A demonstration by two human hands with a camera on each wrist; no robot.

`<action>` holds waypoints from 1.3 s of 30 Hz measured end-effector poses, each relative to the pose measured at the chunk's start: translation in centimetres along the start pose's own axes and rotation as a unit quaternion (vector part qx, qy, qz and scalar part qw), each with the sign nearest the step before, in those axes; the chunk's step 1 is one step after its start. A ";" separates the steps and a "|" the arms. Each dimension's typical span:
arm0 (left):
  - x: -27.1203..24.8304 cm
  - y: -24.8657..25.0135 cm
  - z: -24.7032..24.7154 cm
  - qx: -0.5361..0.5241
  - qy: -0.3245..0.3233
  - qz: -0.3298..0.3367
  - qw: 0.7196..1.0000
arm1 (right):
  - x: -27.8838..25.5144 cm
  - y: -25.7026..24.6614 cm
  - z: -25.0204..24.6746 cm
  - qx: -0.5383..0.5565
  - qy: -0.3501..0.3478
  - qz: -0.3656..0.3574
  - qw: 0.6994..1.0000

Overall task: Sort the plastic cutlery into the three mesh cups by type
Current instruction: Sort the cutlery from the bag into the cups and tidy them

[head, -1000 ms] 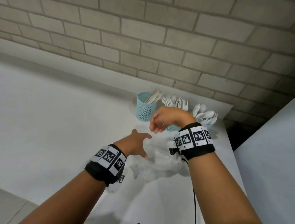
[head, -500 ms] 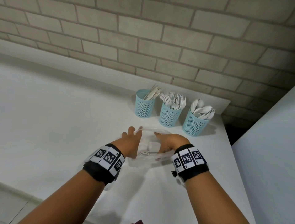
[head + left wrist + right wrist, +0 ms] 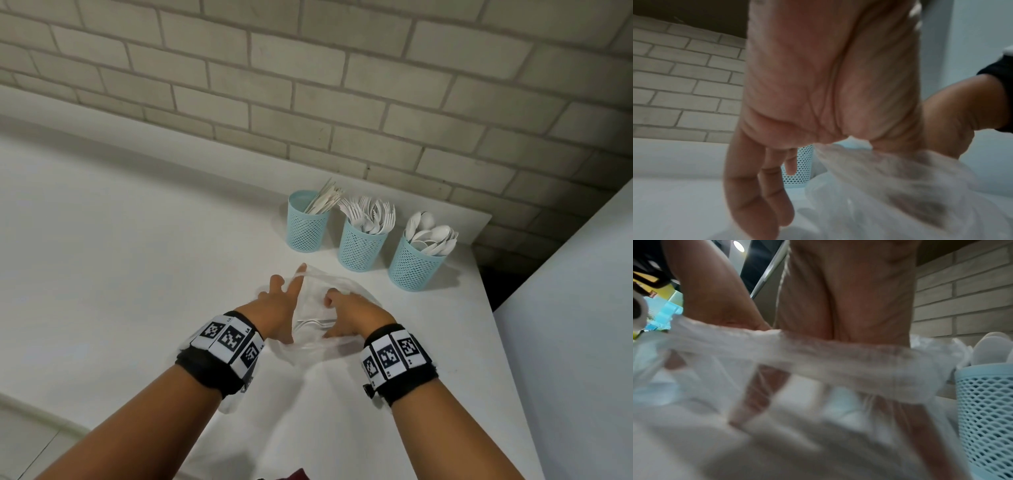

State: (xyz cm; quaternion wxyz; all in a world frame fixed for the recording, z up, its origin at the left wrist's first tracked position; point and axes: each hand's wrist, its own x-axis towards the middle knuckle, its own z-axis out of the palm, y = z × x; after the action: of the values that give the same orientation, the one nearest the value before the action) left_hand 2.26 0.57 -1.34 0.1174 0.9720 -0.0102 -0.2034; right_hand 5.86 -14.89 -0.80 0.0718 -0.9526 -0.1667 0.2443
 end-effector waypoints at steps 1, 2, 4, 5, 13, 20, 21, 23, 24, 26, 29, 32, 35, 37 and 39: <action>0.1 0.0 -0.1 -0.017 0.003 0.010 1.000 | 0.0 -0.1 0.2 -0.006 0.001 -0.001 1.000; 0.2 0.1 -0.2 -0.042 0.010 0.020 0.999 | -0.1 -0.3 0.3 -0.012 0.000 -0.003 1.000; 0.5 0.1 -0.3 -0.098 0.043 0.032 0.994 | -0.1 -0.6 0.6 -0.026 0.001 -0.001 1.000; 0.7 0.0 -0.4 -0.116 0.065 0.036 0.990 | 0.0 -0.8 0.7 -0.039 0.007 0.004 0.999; 1.2 0.0 -0.5 -0.122 0.088 0.054 0.987 | 1.1 -2.7 1.4 -0.082 0.049 -0.038 0.995; 0.4 -0.4 -1.1 -0.103 0.069 0.021 0.992 | 0.5 -1.4 0.0 -0.057 0.039 -0.067 0.995; 0.4 -0.4 -1.0 -0.102 0.067 0.019 0.992 | 0.4 -1.2 -0.2 -0.033 0.038 -0.069 0.996; 0.4 -0.3 -0.8 -0.099 0.060 0.015 0.993 | 0.3 -0.7 -0.7 0.016 0.030 -0.067 0.997; 0.3 -0.3 -0.6 -0.098 0.055 0.014 0.994 | 0.3 -0.4 -1.0 0.043 0.022 -0.066 0.997; 0.3 -0.3 -0.4 -0.096 0.049 0.010 0.994 | 0.1 0.2 -1.5 0.114 0.019 -0.075 0.990; 0.3 0.0 -0.3 -0.088 0.035 0.000 0.995 | -0.6 1.0 -2.5 0.258 0.032 -0.101 0.960; 0.3 0.2 -0.5 -0.085 0.015 -0.015 0.996 | -1.4 1.4 -4.0 0.397 0.066 -0.131 0.906; 0.0 0.7 -1.5 -0.065 -0.013 -0.025 0.998 | -1.7 1.4 -5.6 0.502 0.124 -0.147 0.843; -0.5 1.2 -2.5 -0.055 -0.015 -0.028 0.998 | -1.9 1.4 -6.5 0.585 0.146 -0.157 0.782; -1.0 1.6 -3.6 -0.070 0.008 -0.024 0.997 | -2.0 1.3 -7.3 0.638 0.155 -0.165 0.736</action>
State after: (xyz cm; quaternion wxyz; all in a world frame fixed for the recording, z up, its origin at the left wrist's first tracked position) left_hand 2.82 -0.14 2.59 0.1806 0.9629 0.0285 -0.1987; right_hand 8.15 -17.17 6.10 0.7263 -0.6661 -0.1127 0.1269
